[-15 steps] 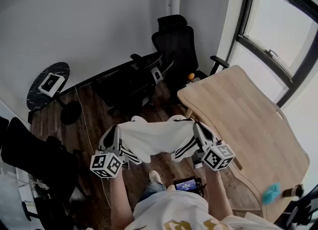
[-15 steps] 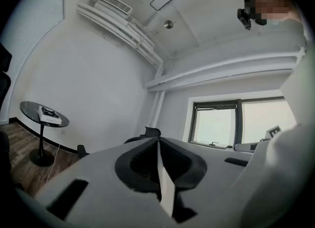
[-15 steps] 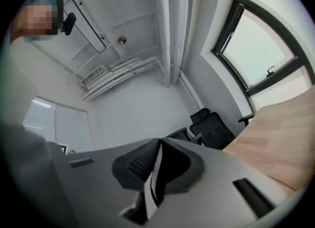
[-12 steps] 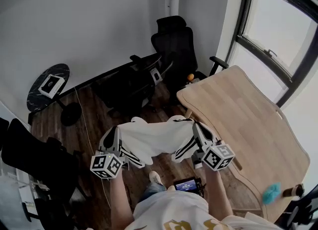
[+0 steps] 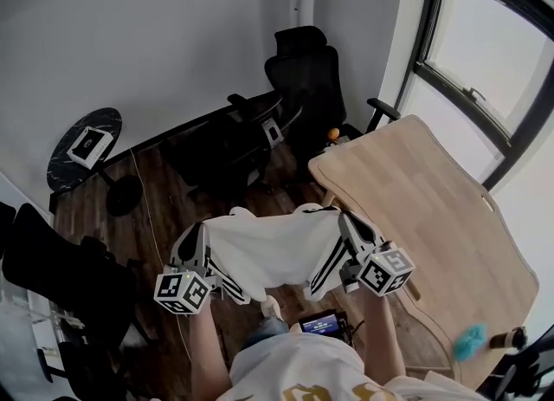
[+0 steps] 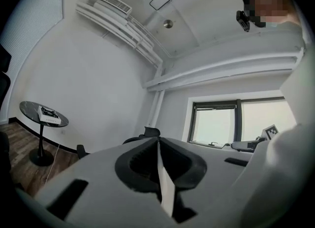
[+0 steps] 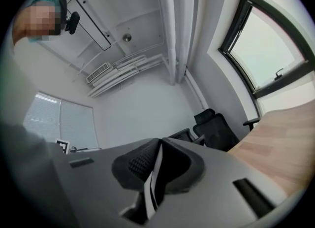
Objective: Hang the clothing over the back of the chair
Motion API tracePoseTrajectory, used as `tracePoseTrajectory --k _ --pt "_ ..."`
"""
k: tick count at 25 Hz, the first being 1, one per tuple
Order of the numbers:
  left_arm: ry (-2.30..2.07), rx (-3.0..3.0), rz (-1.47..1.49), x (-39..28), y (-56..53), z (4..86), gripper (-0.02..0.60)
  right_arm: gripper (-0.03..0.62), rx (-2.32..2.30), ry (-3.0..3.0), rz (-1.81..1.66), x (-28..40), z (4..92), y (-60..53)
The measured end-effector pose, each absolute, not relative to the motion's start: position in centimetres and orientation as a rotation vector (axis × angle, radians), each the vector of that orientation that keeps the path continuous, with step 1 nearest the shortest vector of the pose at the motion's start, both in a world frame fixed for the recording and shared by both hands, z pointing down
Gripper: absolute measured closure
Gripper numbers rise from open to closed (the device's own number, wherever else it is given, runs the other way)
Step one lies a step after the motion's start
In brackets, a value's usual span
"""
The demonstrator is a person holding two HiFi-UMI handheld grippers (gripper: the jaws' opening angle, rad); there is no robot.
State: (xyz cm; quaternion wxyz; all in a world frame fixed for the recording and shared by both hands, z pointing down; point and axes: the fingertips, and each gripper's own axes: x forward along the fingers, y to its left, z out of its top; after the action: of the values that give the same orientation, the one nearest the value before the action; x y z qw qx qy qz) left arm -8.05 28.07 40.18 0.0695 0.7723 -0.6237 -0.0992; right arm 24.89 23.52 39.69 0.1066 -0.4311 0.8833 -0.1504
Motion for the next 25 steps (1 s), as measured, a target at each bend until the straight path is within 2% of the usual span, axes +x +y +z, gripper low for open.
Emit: tracePoseTrajectory --k 13,25 --pt "-1.945 2.293 -0.368 -12.5 22.8 39.5 0.551 0.563 -1.18 2.706 -0.403 19.8 39.9 16.9" --pt "-1.833 2.337 -0.47 -19.9 5.0 37.9 0.552 0.563 -1.242 2.715 -0.348 12.8 37.4 1.0"
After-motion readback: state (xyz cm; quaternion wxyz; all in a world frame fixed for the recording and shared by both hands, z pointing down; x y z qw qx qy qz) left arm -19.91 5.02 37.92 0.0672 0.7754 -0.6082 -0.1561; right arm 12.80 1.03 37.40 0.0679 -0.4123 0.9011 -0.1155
